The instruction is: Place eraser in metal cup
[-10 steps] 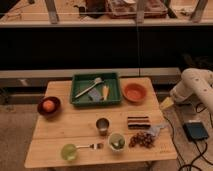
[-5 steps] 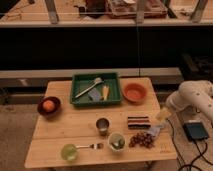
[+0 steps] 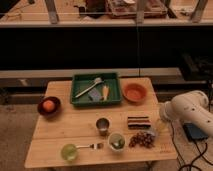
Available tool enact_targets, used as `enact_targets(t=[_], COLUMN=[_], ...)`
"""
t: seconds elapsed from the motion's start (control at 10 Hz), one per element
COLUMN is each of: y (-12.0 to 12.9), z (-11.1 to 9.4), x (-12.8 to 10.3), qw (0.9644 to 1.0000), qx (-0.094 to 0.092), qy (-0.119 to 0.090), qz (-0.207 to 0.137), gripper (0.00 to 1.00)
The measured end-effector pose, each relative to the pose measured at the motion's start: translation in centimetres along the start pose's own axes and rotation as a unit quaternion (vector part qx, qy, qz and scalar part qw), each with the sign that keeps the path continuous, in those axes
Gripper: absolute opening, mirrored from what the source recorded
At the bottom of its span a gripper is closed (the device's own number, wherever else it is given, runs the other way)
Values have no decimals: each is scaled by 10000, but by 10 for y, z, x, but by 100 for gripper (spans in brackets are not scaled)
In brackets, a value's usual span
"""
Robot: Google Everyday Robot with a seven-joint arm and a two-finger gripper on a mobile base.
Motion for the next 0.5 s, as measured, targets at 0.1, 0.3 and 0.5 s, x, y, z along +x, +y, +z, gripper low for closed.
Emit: enact_targets(t=[0.1, 0.3, 0.5], y=[0, -1, 4], z=[0, 3, 13], x=[0, -8, -32], qw=[10000, 9997, 9976], qx=[5, -156, -439], qy=[4, -51, -99], qz=[-13, -205, -529], gripper=[80, 80, 80])
